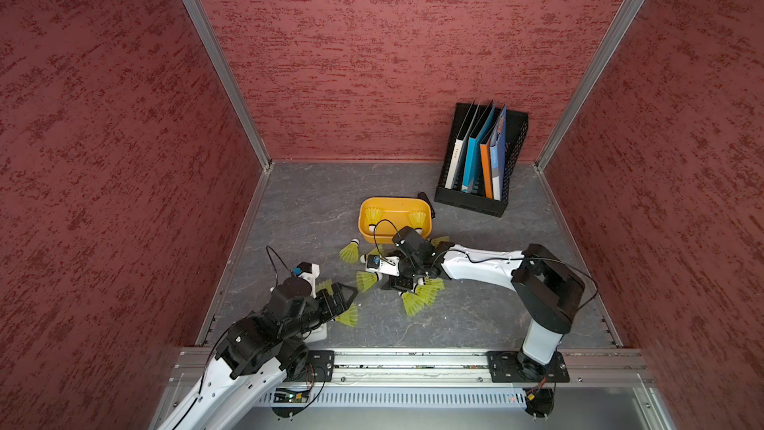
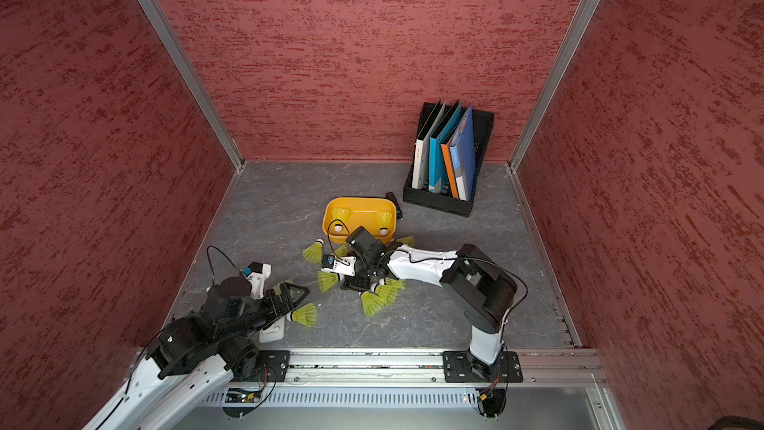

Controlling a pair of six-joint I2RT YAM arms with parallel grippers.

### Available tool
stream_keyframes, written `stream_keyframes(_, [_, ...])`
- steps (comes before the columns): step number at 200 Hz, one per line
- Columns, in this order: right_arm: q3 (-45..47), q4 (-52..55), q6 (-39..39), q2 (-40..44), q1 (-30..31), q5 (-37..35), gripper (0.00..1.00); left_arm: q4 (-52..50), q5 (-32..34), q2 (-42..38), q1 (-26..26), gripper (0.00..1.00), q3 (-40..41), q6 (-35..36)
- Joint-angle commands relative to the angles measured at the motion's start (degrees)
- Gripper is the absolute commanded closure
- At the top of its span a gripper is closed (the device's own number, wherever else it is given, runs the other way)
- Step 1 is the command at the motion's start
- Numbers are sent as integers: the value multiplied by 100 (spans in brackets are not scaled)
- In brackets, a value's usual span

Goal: Put the shuttlecocks into the storage box
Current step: Pick up the shuttlecock at the center of the board.

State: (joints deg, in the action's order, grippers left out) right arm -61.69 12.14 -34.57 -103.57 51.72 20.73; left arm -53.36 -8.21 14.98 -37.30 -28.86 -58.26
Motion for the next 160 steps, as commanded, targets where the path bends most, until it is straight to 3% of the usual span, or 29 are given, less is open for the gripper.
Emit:
stream_keyframes(1, [-222,-96,-23,-145,66,-133,41,-157,167,-127,12,0,8,-149])
stream_keyframes(58, [-347,-211,-156,-482,142,-529,43,-265,272,-12,12,0,-215,-19])
stream_keyframes(122, [-497,-260,-859,-701,184,-1036,40,-490,362,13,21,0,-412,82])
stream_keyframes(160, [-650,-188,-876,-822,198,-910,42,-555,379,22,21,0,-488,110])
